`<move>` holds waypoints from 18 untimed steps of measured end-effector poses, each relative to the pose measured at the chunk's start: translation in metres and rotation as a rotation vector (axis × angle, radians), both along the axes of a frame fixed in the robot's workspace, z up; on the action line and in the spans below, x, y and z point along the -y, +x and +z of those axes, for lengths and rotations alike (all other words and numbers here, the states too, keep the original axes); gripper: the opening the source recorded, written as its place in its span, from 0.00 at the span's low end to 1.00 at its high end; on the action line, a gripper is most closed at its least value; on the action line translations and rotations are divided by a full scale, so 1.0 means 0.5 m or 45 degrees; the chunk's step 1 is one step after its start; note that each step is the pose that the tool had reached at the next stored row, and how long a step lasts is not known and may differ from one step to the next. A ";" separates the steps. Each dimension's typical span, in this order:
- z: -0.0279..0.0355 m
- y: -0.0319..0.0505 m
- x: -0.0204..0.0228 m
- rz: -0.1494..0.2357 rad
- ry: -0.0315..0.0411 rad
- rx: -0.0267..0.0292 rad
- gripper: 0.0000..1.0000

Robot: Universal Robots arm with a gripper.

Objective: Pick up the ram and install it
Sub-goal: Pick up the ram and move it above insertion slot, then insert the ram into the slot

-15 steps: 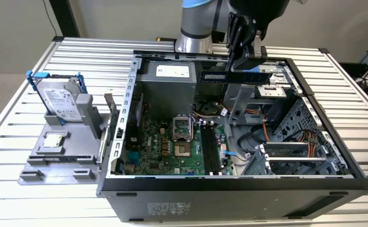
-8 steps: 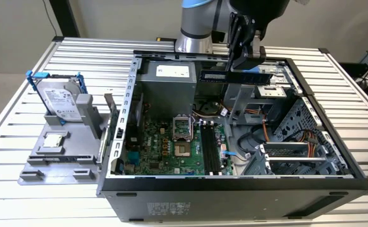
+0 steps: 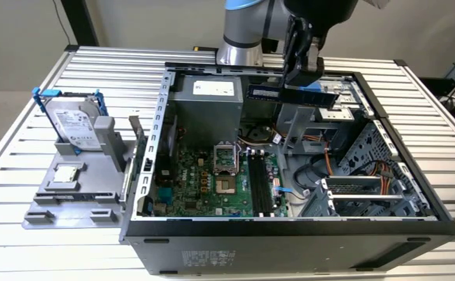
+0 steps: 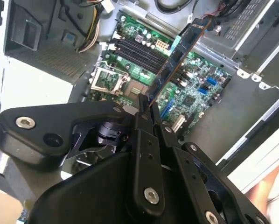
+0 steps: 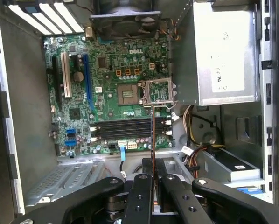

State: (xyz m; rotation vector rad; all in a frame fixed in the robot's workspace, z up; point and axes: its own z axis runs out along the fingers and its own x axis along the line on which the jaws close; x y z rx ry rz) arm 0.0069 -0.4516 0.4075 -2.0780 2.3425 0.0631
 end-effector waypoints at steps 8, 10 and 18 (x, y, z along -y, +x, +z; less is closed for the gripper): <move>0.000 0.000 0.0000 -0.118 0.0000 0.0000 0.00; 0.000 0.000 0.0000 -0.143 0.0000 0.0000 0.00; 0.000 0.000 0.0000 -0.238 0.0000 0.0000 0.00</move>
